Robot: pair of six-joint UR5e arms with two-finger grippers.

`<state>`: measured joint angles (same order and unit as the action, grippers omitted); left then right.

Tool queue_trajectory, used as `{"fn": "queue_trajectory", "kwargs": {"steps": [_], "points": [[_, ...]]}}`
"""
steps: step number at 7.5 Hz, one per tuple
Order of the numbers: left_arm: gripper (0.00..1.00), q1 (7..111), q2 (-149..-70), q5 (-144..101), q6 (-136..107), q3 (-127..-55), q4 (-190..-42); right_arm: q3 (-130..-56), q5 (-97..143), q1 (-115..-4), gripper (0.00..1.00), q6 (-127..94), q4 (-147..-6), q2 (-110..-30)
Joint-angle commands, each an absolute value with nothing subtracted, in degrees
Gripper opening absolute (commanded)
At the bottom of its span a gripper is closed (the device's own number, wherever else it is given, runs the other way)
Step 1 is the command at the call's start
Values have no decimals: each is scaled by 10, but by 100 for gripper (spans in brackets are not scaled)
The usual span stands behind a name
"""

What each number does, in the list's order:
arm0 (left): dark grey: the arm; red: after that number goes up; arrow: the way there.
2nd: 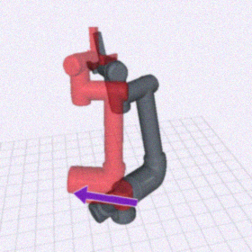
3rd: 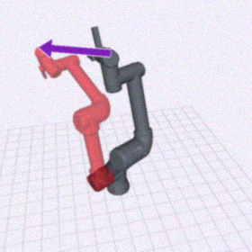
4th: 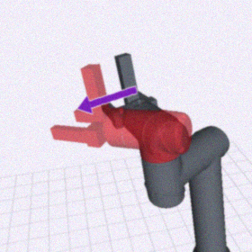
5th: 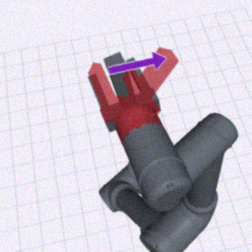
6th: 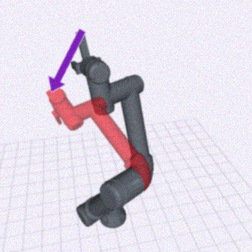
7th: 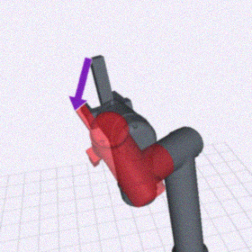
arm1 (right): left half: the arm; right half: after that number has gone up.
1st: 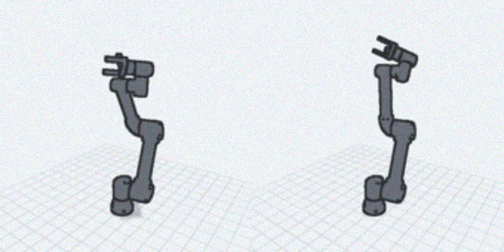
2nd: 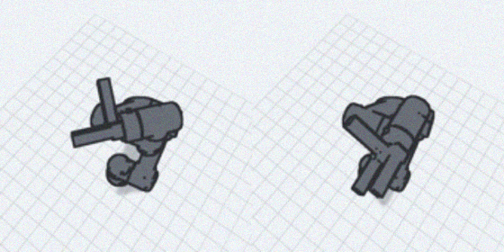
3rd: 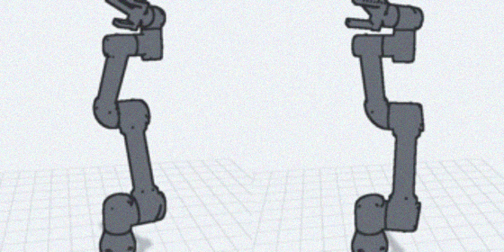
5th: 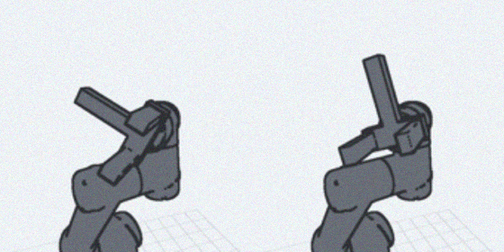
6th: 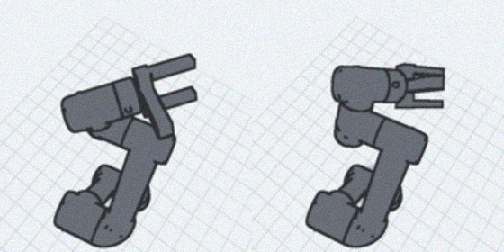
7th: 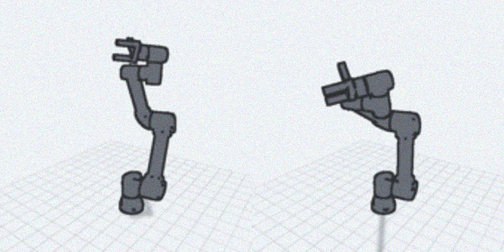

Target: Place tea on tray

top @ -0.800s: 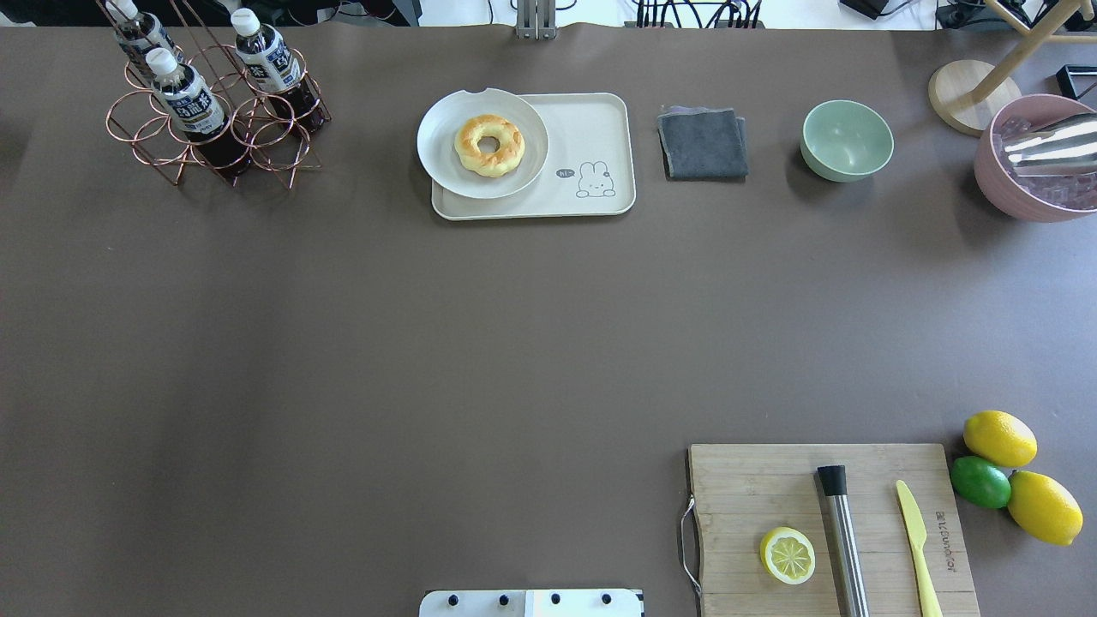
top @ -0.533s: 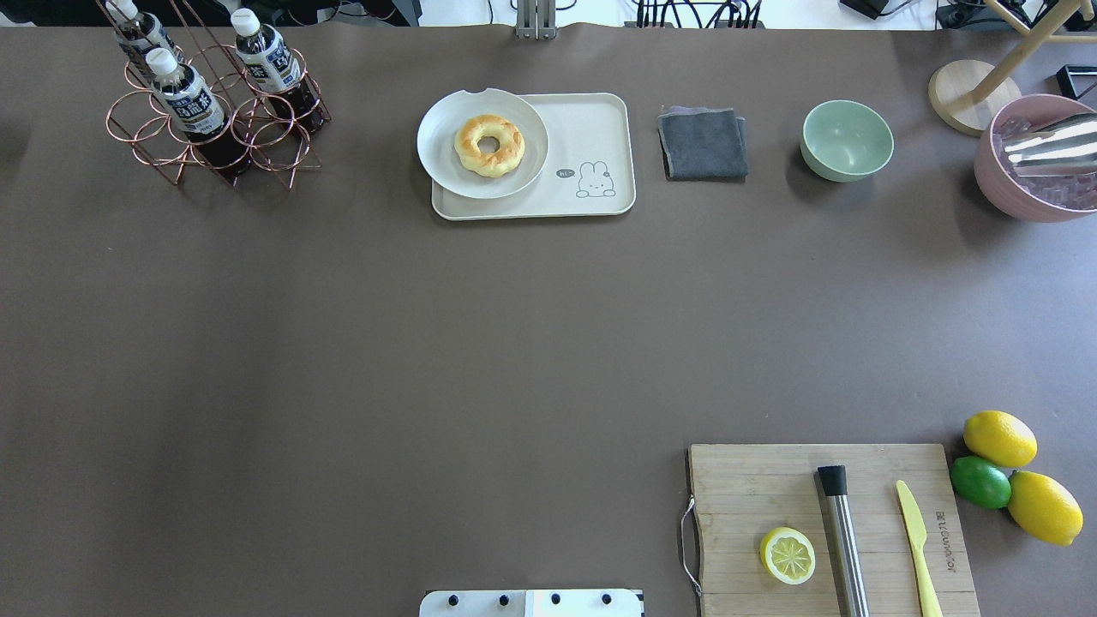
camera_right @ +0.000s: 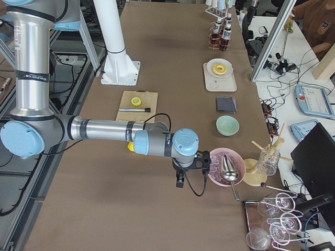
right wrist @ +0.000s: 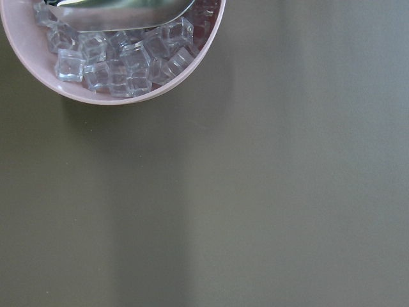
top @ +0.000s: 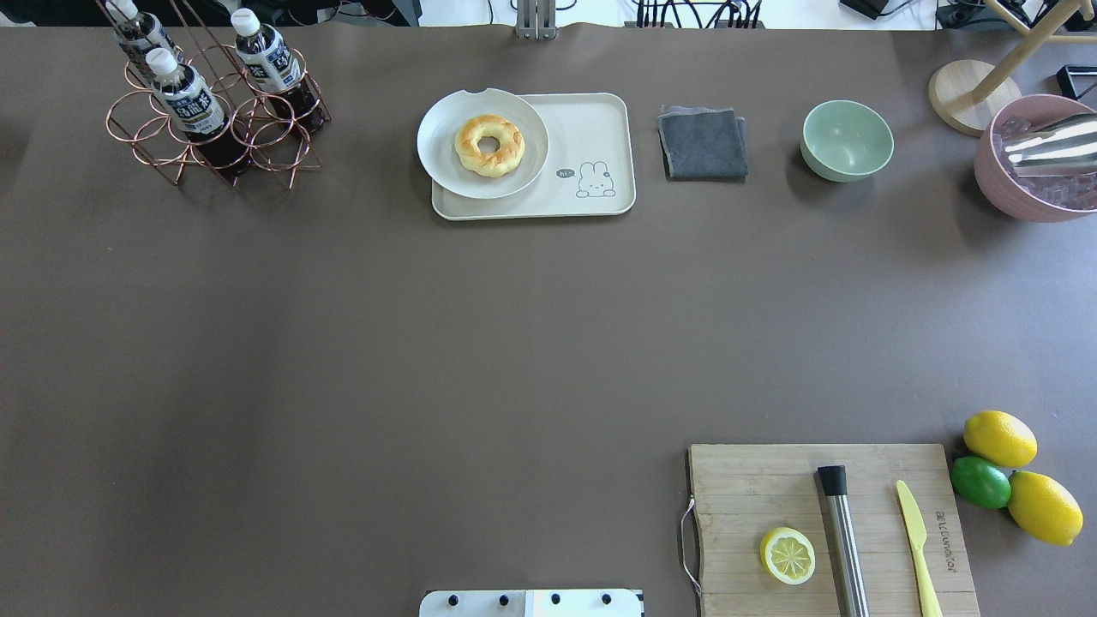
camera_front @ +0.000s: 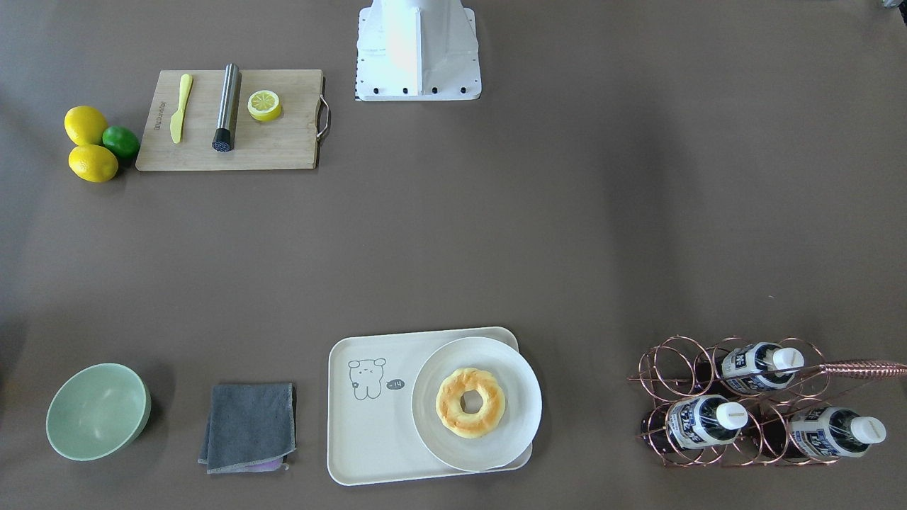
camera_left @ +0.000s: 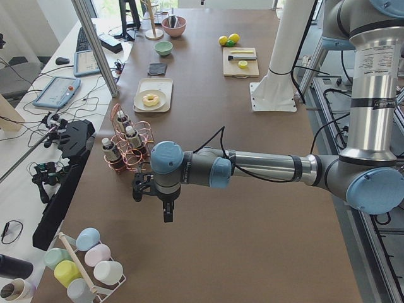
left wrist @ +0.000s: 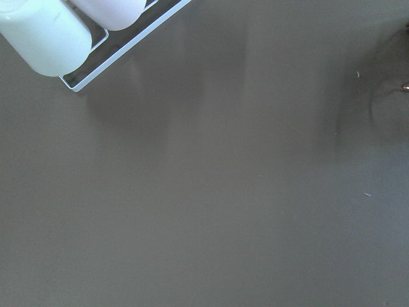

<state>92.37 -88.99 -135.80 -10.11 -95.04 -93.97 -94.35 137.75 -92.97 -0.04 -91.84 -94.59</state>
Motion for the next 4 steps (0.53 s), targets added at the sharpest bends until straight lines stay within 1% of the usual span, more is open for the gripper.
{"fn": "queue_trajectory", "kwargs": {"steps": [1, 4], "points": [[98, 924, -889, -1361, -106, -954, -940, -945, 1377, -932, 100, -5, -918, -943], [98, 924, -891, -1356, -112, -955, -941, -944, 1383, -932, 100, -6, -914, -943]]}}
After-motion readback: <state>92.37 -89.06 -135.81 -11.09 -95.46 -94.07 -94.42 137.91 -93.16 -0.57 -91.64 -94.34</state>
